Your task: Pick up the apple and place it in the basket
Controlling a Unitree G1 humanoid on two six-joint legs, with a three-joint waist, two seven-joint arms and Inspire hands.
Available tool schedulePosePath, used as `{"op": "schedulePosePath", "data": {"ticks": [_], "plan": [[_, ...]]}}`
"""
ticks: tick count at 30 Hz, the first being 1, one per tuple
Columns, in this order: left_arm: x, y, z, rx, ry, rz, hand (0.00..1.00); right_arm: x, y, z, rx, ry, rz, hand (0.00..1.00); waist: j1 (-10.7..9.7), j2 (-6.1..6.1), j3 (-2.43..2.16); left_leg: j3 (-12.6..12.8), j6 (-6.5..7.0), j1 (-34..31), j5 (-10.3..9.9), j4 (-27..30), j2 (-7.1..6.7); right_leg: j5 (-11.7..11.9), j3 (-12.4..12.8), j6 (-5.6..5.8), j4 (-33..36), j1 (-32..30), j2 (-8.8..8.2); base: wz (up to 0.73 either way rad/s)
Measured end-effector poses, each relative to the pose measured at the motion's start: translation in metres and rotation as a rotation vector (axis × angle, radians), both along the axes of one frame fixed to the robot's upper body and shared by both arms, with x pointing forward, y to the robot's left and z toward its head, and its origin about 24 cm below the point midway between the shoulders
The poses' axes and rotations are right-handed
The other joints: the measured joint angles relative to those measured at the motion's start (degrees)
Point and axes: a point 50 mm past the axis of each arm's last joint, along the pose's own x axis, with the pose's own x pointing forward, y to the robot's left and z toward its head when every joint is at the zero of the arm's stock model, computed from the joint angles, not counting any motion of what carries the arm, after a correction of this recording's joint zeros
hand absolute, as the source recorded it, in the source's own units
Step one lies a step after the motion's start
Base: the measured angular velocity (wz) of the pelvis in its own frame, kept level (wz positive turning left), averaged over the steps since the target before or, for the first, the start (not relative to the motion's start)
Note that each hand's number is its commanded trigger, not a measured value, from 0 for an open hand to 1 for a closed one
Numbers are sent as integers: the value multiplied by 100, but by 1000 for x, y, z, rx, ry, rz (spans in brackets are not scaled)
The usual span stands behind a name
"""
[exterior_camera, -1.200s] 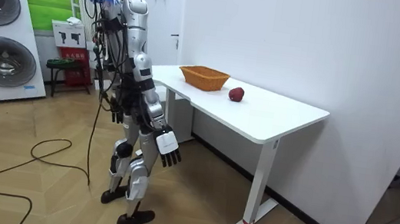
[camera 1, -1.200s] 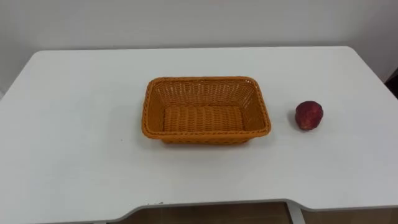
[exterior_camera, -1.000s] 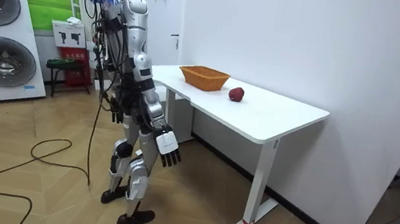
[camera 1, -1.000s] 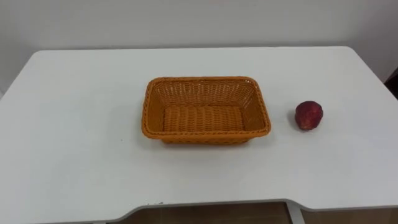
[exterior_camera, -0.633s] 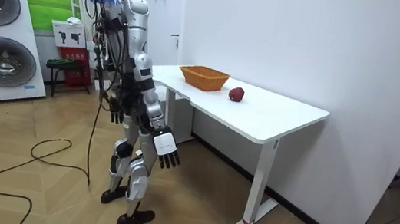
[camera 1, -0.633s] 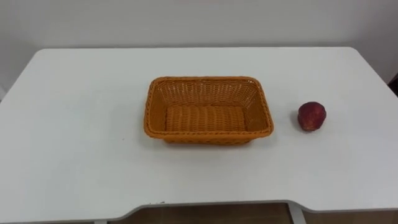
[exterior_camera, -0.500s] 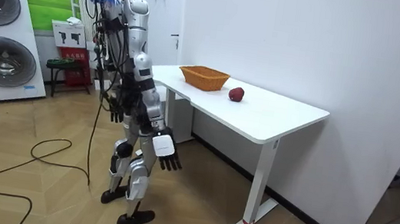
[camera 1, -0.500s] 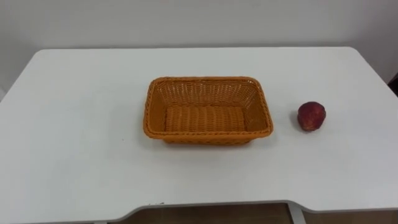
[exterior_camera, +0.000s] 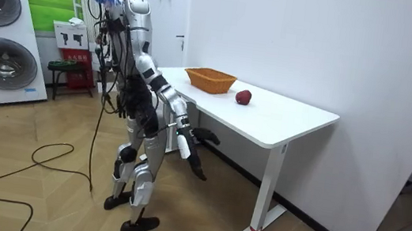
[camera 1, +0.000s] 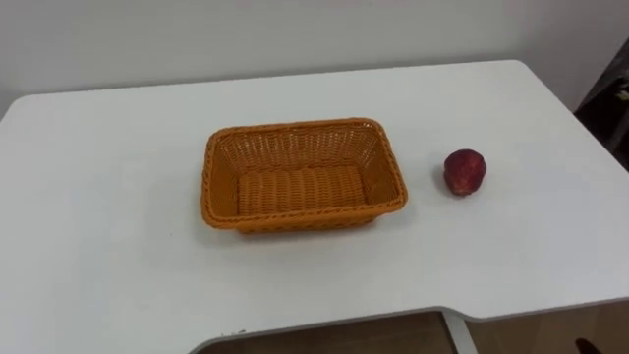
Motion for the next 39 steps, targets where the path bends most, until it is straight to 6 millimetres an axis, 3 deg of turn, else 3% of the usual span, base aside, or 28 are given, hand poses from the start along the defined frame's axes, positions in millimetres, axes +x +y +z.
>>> {"op": "schedulePosePath", "data": {"ticks": [2, 6, 10, 14, 23, 24, 28, 39], "plan": [[1, 2, 1, 7, -2, -4, 0, 20, -11, 24, -87, -19, -2, 0, -6, -46, 6, -2, 6, -82, 4, 11, -4, 0, 6, 0, 30, -73, -4, 0], [-1, 2, 1, 9, 4, -14, 0, 32, -17, 46, -232, 55, 17, 0, 29, -109, 28, 5, 6, -153, 4, 56, -8, 0, -18, 0, 32, -131, -19, 1], [5, 2, 1, 21, -4, -34, 0, 59, -23, 88, -481, 48, 73, 0, 97, -124, 36, 15, 7, -271, 5, 112, -8, 0, 29, -3, 89, -262, -18, -4], [11, -2, 0, 4, -9, -85, 0, 84, -11, 125, -756, 34, 195, 0, 183, -63, -2, 23, 6, -270, 5, 112, 2, 2, 50, -6, 92, -331, -4, -2], [16, -4, -1, -14, -9, -136, 0, 108, 15, 131, -915, 24, 466, 0, 344, -102, -11, -70, 6, -275, 5, 97, 18, 6, -47, -11, 80, -289, -6, 4], [16, -4, -1, -14, -9, -137, 0, 111, 19, 132, -925, 11, 501, 0, 359, -108, 12, -80, 5, -257, 5, 98, 21, 6, -59, -11, 65, -239, -3, 7], [17, -5, -1, -21, -14, -153, 0, 117, 28, 129, -932, -14, 609, 0, 447, -148, 43, -155, 5, -241, 5, 116, 22, 7, -143, -12, 64, -189, -10, 9], [24, -4, 0, -32, -40, -188, 0, 132, 60, 117, -929, -74, 916, 0, 562, -181, 41, -162, 3, -274, 6, 152, 10, 9, -208, -18, 25, -145, -30, 2]]}}
